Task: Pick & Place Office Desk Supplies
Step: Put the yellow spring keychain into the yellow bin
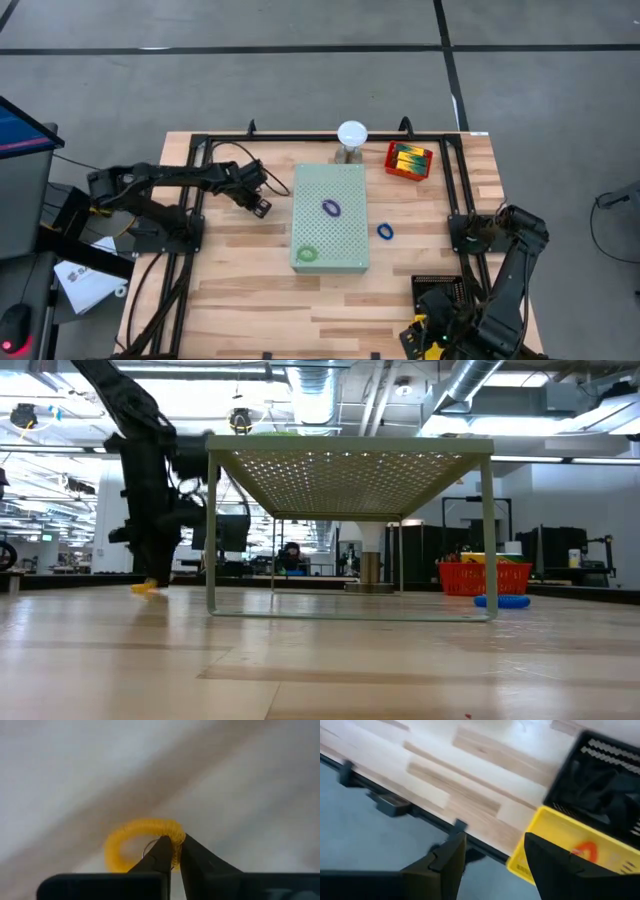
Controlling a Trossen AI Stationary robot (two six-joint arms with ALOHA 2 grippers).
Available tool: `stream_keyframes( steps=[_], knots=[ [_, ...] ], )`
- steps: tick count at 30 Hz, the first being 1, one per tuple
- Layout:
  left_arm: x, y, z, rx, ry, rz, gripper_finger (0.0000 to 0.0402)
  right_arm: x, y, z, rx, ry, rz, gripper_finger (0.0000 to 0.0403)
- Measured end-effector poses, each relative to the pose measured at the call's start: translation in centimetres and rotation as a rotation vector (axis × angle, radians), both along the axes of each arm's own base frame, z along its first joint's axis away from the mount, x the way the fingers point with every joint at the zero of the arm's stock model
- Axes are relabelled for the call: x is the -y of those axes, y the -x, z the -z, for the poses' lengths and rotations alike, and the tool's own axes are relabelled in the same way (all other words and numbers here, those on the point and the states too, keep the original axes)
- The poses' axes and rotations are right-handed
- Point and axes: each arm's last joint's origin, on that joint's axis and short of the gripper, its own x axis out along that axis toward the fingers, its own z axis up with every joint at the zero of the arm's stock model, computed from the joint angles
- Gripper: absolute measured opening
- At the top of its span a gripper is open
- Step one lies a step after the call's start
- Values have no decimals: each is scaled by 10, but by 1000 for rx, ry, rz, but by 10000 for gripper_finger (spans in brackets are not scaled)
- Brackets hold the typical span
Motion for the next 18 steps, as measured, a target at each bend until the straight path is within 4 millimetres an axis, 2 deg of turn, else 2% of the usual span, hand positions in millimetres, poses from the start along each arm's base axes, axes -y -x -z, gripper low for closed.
stream_keyframes(
  steps=[6, 13, 18],
  knots=[
    [21, 4, -33, 193, 100, 111, 6, 4, -7, -6, 70, 28, 13, 198],
    [63, 18, -73, 417, 205, 259, 4, 12, -19, -9, 159, 92, 20, 198],
    [93, 24, -101, 641, 280, 352, 4, 20, -33, -11, 219, 148, -5, 198]
  ],
)
